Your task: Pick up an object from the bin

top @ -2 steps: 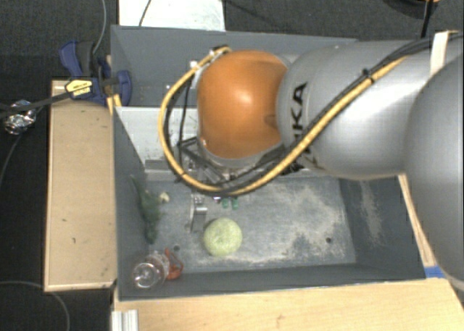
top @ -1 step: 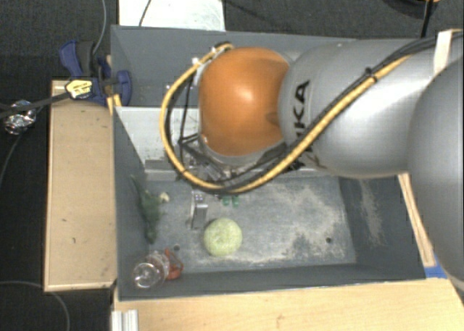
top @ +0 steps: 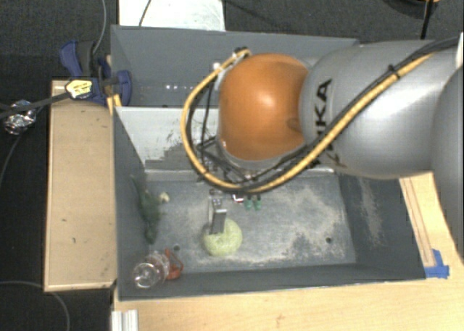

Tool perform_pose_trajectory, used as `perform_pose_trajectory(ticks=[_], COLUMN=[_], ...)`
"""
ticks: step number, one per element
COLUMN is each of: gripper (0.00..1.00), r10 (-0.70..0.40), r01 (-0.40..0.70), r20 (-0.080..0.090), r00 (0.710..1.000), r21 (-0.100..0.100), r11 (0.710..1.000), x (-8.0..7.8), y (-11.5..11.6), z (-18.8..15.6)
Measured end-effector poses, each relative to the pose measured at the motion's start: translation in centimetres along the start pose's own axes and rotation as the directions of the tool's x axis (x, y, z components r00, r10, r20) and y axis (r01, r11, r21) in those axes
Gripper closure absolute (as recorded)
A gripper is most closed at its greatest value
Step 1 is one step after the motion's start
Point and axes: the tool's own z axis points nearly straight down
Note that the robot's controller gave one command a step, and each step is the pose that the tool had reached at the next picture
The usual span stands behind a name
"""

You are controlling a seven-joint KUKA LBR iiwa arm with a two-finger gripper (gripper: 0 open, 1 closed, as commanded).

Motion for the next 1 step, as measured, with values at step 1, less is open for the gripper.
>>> perform_pose_trajectory(ticks=[1], gripper=[0.00], r10=[-0.034], r01=[0.034], r20=[0.009], r00=[0.999], r21=[0.000], r11=[0.999], x=[-0.64], y=[-5.21], z=[3.42])
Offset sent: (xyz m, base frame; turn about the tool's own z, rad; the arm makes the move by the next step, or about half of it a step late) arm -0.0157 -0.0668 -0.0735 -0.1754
